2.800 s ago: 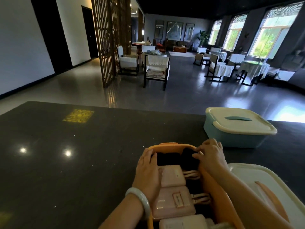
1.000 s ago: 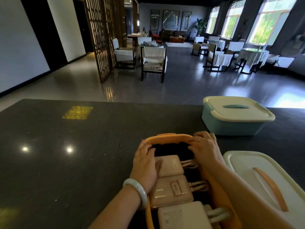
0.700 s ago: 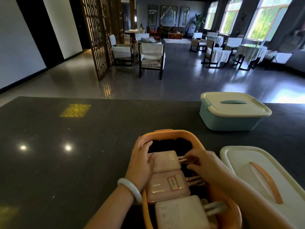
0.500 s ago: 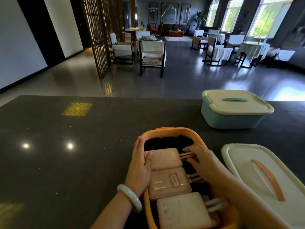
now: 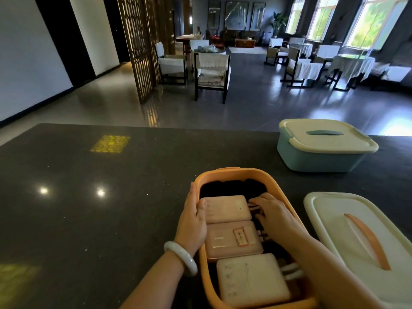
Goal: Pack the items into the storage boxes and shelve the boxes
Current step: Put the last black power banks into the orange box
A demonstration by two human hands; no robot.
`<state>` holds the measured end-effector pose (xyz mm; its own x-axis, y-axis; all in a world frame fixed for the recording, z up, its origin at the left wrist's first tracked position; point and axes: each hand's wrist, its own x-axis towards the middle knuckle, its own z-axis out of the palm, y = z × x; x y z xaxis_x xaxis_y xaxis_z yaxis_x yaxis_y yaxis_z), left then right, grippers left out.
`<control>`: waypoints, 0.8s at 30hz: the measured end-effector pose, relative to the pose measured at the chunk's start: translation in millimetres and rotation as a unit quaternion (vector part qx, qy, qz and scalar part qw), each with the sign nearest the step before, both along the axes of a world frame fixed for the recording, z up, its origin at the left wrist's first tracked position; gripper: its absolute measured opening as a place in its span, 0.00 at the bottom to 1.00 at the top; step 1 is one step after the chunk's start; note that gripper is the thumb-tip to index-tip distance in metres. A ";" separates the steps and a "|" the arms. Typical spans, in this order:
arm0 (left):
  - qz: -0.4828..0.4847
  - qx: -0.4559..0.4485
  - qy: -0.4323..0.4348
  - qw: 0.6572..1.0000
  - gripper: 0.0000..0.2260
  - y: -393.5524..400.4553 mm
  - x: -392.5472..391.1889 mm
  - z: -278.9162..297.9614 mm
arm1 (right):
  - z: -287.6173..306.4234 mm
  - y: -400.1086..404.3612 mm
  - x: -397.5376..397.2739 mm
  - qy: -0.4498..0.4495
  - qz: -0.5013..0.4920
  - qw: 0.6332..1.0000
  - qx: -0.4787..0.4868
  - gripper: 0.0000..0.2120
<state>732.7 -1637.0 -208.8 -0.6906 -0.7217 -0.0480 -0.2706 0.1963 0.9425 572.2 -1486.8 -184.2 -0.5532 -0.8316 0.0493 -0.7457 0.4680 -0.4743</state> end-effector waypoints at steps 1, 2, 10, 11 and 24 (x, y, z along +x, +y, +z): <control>-0.001 0.004 0.003 1.000 0.25 0.0 0.0 0.1 | -0.5 -0.7 0.5 0.010 0.003 1.000 0.000 0.13; -0.001 0.007 0.007 1.000 0.25 -0.2 0.0 0.0 | -0.5 -1.1 1.2 0.014 0.002 1.000 -0.003 0.13; -0.002 0.016 0.012 1.000 0.25 -2.5 -1.6 -1.3 | 9.0 3.1 4.8 0.008 -0.036 0.999 0.019 0.18; -0.003 0.014 0.013 1.000 0.25 -2.9 -1.5 -1.3 | 12.5 4.7 5.3 0.007 -0.037 0.999 0.015 0.18; -0.001 0.002 0.022 1.000 0.25 -0.7 -0.6 1.2 | 37.9 48.8 20.3 -0.051 0.079 0.957 0.276 0.13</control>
